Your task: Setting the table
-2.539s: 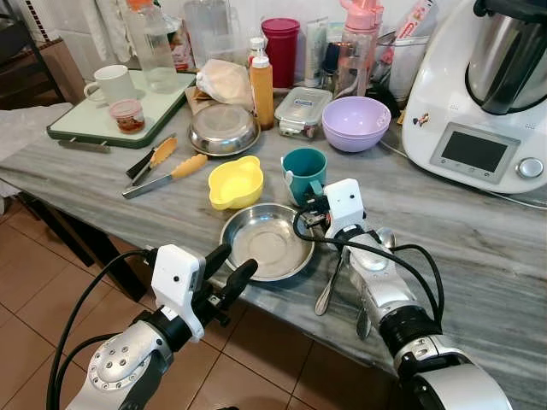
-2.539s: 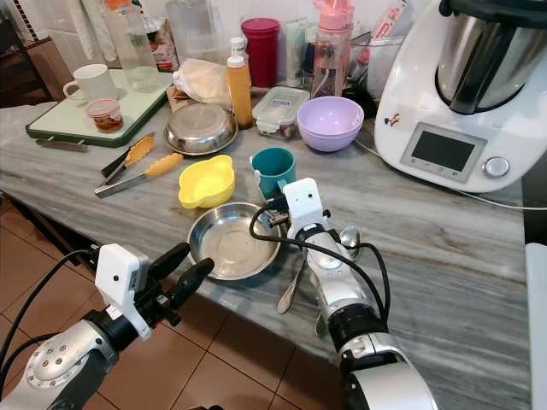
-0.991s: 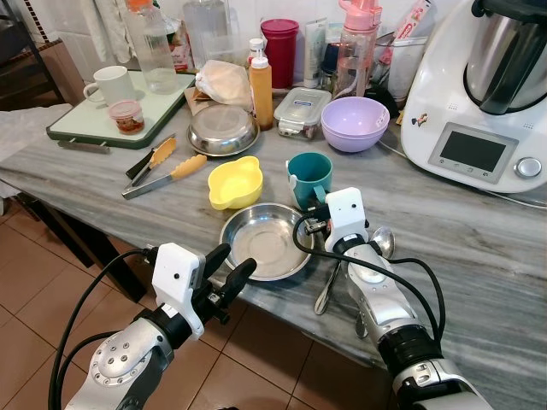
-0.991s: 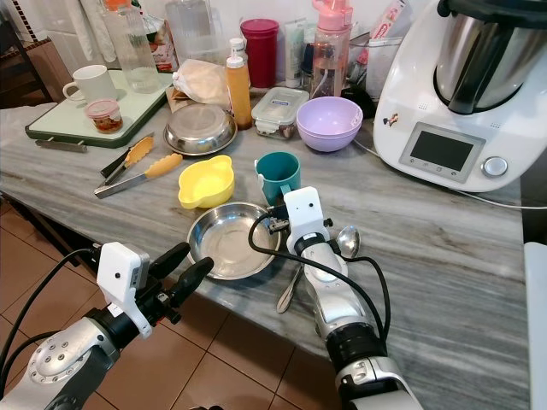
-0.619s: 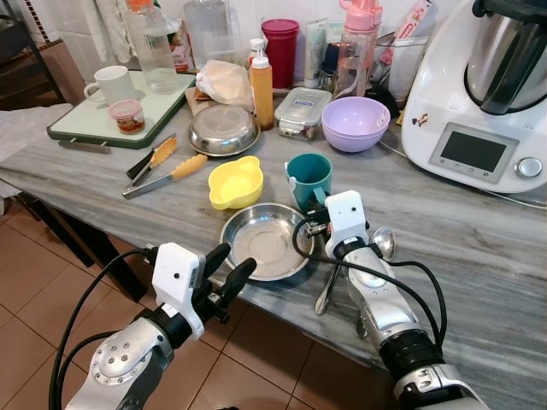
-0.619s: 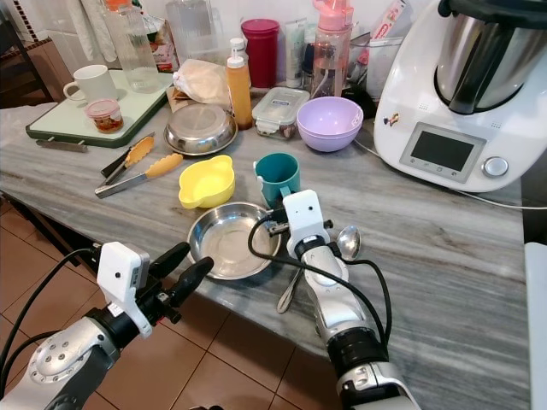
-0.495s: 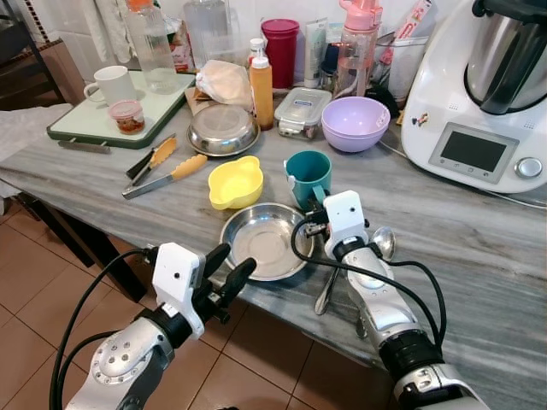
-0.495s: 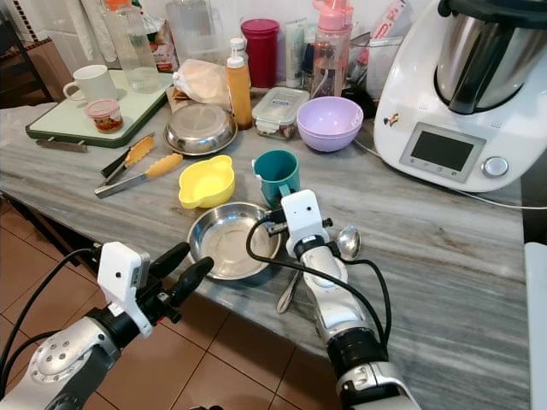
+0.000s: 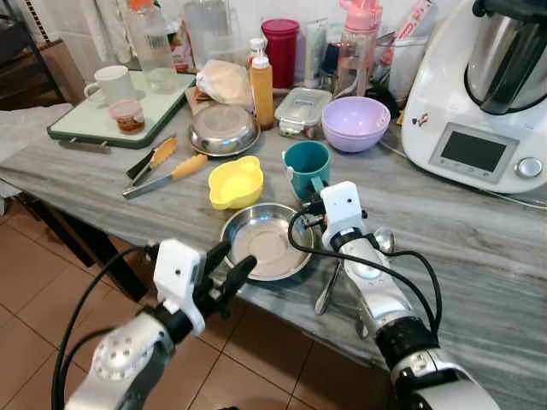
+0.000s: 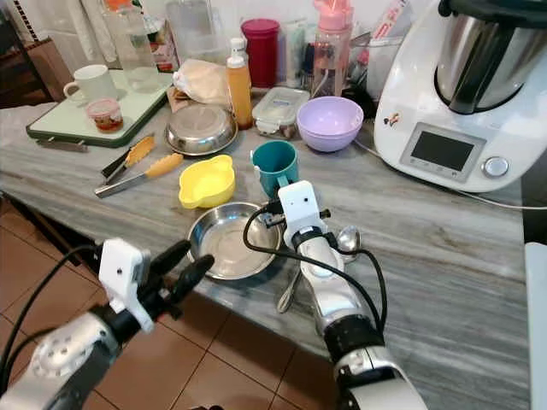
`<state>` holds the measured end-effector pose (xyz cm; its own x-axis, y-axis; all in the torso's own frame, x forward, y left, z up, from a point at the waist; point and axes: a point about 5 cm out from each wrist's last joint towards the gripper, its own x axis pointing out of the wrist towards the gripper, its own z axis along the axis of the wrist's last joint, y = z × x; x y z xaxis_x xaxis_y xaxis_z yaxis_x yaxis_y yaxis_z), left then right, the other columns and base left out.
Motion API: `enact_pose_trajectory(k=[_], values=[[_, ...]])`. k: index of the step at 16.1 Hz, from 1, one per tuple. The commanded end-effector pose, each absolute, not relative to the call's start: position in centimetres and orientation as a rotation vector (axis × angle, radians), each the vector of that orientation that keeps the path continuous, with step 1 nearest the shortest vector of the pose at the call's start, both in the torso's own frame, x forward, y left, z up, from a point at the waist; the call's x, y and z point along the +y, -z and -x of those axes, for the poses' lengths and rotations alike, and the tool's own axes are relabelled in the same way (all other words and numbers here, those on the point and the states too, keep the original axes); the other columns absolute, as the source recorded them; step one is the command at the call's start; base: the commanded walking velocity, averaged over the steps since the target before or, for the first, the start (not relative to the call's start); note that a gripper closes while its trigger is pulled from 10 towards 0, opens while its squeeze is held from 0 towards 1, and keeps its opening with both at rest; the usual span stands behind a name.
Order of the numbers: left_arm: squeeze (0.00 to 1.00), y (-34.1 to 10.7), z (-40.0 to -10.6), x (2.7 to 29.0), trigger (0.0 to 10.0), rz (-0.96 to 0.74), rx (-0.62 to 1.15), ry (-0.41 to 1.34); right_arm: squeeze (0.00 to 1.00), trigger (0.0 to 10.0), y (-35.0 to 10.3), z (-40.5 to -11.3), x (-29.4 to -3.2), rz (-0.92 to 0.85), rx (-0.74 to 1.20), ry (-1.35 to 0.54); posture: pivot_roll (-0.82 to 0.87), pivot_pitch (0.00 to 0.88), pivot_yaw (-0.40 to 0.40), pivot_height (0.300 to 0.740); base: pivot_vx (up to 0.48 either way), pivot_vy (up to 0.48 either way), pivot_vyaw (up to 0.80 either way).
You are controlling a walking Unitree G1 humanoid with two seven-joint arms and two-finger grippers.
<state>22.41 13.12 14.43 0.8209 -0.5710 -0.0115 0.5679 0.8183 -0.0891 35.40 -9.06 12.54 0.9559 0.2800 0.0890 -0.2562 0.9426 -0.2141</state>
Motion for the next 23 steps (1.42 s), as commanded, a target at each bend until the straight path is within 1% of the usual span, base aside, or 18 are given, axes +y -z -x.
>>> enact_pose_trajectory(k=[1,5,7,8,9,10,11,12,14,15,16,17,18,19,20,21,22,23], values=[[0.0,-14.9,-22.7,13.5,10.0,0.097,0.028,0.615,0.0,10.0,-13.3,-35.8,-8.6,0.182,-0.147,-0.271,-0.07,0.053,0.067,0.74,0.0,0.0,0.0],[0.0,-15.5,-23.3,13.4,10.0,0.087,0.025,0.667,0.0,10.0,-12.4,-35.7,-8.8,0.153,-0.093,-0.254,-0.08,0.055,0.072,0.74,0.0,0.0,0.0],[0.0,-15.1,-23.3,13.4,10.0,0.079,0.047,0.676,0.0,0.0,-12.0,-35.6,-9.0,0.14,-0.077,-0.245,-0.08,0.056,0.077,0.74,0.0,0.0,0.0],[0.0,-14.7,-23.3,13.4,10.0,0.078,0.058,0.674,0.0,1.7,-11.7,-35.6,-9.2,0.133,-0.064,-0.235,-0.09,0.057,0.078,0.74,0.0,0.0,0.0],[0.0,-14.7,-23.3,13.4,5.5,0.08,0.05,0.664,0.0,5.2,-11.7,-35.6,-9.3,0.135,-0.063,-0.234,-0.09,0.057,0.078,0.74,0.0,0.0,0.0],[0.0,-15.4,-23.3,13.6,0.0,0.079,-0.022,0.649,0.0,4.9,-11.6,-35.6,-9.4,0.136,-0.063,-0.233,-0.09,0.056,0.078,0.74,0.0,0.0,0.0],[0.0,-15.3,-23.3,13.8,0.0,0.078,-0.011,0.646,0.0,4.5,-11.6,-35.6,-9.4,0.136,-0.063,-0.233,-0.09,0.056,0.078,0.74,0.0,0.0,0.0],[0.0,-15.2,-23.3,13.8,0.0,0.086,0.005,0.646,0.0,5.1,-11.6,-35.6,-9.4,0.136,-0.063,-0.233,-0.09,0.053,0.077,0.74,0.0,0.0,0.0],[0.0,-15.2,-23.4,13.9,0.0,0.087,0.008,0.644,0.0,7.1,-11.6,-35.7,-9.4,0.135,-0.06,-0.232,-0.09,0.051,0.075,0.74,0.0,0.0,0.0],[0.0,-15.0,-23.4,13.9,0.0,0.082,0.012,0.643,0.0,8.6,-11.6,-35.7,-9.4,0.134,-0.06,-0.232,-0.09,0.051,0.075,0.74,0.0,0.0,0.0],[0.0,-14.9,-23.3,13.8,0.0,0.093,0.017,0.647,0.0,8.7,-11.6,-35.7,-9.4,0.133,-0.061,-0.233,-0.09,0.053,0.075,0.74,0.0,0.0,0.0],[0.0,-14.8,-23.3,13.7,0.0,0.075,0.02,0.643,0.0,8.0,-11.6,-35.7,-9.4,0.133,-0.06,-0.233,-0.09,0.053,0.075,0.74,0.0,0.0,0.0],[0.0,-14.4,-23.2,13.6,4.0,0.055,0.036,0.643,0.0,10.0,-11.6,-35.6,-9.3,0.132,-0.06,-0.234,-0.08,0.054,0.074,0.74,0.0,0.0,0.0],[0.0,-14.4,-23.2,13.5,4.8,0.066,0.04,0.641,0.0,10.0,-11.5,-35.6,-9.3,0.132,-0.059,-0.234,-0.08,0.054,0.074,0.74,0.0,0.0,0.0],[0.0,-14.4,-23.2,13.5,0.0,0.064,0.033,0.647,0.0,10.0,-11.4,-35.6,-9.3,0.133,-0.057,-0.236,-0.08,0.054,0.073,0.74,0.0,0.0,0.0],[0.0,-14.4,-23.1,13.5,0.0,0.063,0.03,0.65,0.0,10.0,-11.4,-35.6,-9.2,0.134,-0.056,-0.236,-0.08,0.054,0.074,0.74,0.0,0.0,0.0],[0.0,-14.3,-23.1,13.5,3.1,0.049,0.041,0.646,0.0,10.0,-11.5,-35.6,-9.2,0.133,-0.056,-0.237,-0.08,0.053,0.073,0.74,0.0,0.0,0.0],[0.0,-14.2,-23.2,13.5,10.0,0.037,0.051,0.641,0.0,10.0,-11.5,-35.6,-9.2,0.132,-0.057,-0.237,-0.08,0.053,0.073,0.74,0.0,0.0,0.0]])
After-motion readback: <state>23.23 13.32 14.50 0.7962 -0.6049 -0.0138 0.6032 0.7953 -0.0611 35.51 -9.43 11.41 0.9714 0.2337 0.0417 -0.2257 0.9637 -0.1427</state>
